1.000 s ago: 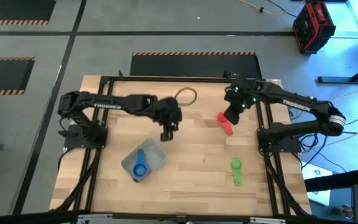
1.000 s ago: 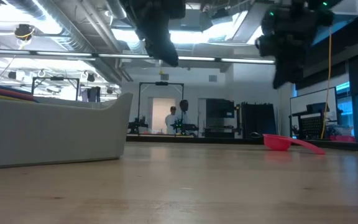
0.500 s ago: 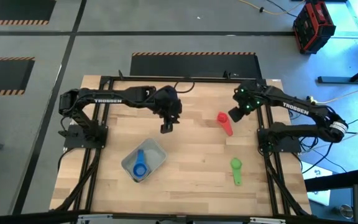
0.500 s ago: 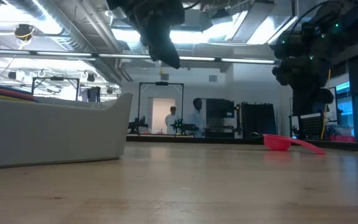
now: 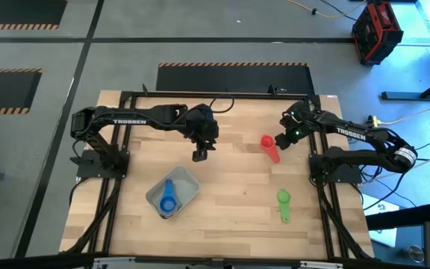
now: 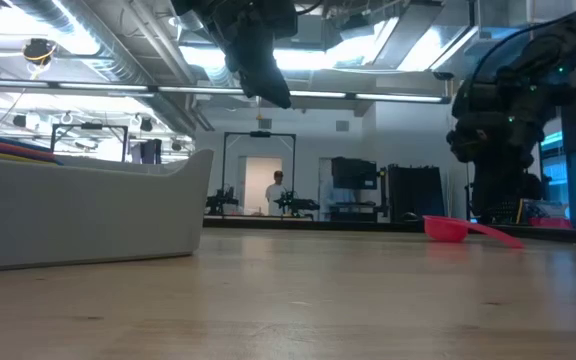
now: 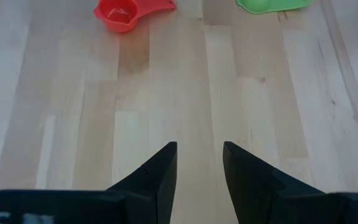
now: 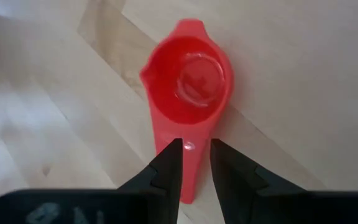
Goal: Nest measuring cups in basket
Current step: Stack the red measuring cup on the blue measuring cup in the gray bin
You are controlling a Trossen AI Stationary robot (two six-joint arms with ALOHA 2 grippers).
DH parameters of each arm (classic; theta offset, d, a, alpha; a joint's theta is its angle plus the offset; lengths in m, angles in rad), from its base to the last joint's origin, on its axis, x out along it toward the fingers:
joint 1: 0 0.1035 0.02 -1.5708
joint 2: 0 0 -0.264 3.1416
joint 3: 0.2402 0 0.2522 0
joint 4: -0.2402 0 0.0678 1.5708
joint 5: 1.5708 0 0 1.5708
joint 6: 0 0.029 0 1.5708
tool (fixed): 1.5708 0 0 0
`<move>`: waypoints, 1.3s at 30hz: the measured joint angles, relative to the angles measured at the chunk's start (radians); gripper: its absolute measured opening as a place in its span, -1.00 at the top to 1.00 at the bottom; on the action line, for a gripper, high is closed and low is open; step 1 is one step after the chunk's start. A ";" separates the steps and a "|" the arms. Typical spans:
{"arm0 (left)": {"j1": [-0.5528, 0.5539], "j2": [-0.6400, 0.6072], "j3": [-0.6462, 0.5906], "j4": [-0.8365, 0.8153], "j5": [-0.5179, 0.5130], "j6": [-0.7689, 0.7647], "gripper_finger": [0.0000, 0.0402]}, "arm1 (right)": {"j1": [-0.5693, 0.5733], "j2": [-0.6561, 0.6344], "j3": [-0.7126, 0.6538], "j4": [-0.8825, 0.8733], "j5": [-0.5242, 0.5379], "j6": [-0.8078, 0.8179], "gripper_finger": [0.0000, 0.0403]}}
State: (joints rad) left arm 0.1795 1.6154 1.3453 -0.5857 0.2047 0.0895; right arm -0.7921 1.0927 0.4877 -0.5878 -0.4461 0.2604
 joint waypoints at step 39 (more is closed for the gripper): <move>0.000 0.000 0.000 0.000 -0.001 0.000 0.38 | -0.015 0.000 -0.297 0.491 -0.177 0.104 0.57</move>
State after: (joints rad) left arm 0.1799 1.6157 1.3449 -0.5854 0.2039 0.0891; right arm -0.8066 1.0931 0.1911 -0.0969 -0.6235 0.3644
